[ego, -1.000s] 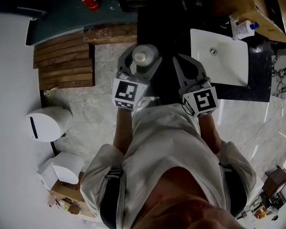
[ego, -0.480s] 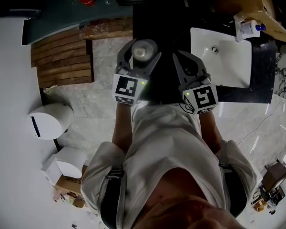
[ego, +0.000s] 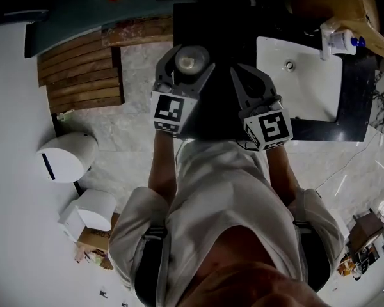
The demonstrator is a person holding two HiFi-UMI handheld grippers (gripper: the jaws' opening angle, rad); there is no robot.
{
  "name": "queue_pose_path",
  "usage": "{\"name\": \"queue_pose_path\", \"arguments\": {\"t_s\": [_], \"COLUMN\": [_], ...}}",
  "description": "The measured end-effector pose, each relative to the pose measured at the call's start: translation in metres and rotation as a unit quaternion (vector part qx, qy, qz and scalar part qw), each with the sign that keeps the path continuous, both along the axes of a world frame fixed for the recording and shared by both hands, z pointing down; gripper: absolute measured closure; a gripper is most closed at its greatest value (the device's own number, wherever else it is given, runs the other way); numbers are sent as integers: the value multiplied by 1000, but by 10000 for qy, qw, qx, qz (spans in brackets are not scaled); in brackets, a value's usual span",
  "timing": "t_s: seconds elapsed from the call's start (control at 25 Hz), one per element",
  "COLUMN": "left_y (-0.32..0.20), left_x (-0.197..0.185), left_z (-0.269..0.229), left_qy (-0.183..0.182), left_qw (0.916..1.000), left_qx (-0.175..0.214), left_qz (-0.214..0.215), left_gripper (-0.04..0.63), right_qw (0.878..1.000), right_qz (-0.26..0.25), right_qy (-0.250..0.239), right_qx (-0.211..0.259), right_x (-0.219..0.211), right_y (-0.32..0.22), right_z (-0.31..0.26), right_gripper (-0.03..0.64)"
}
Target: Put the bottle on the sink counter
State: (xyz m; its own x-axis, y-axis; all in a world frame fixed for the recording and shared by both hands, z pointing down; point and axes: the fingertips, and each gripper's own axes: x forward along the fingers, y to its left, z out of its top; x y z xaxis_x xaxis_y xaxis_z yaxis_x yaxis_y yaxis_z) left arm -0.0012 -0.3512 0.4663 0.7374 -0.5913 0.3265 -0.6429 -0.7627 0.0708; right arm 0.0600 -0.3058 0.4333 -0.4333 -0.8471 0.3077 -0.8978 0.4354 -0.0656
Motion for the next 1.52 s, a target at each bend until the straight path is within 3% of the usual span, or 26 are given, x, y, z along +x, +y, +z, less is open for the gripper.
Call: {"name": "queue_pose_path", "arguments": {"t_s": [1.52], "left_y": [-79], "left_x": [41], "left_z": [96], "left_qy": [-528], "left_qw": [9978], "left_qx": [-387], "left_qz": [39], "left_gripper": [265], "right_qw": [9976], "right_qz": [179], "right_qy": [87], "right_qx": [-664], "right_x": [30], "right_y": [-64], "right_z": [85], "right_gripper": [618]}}
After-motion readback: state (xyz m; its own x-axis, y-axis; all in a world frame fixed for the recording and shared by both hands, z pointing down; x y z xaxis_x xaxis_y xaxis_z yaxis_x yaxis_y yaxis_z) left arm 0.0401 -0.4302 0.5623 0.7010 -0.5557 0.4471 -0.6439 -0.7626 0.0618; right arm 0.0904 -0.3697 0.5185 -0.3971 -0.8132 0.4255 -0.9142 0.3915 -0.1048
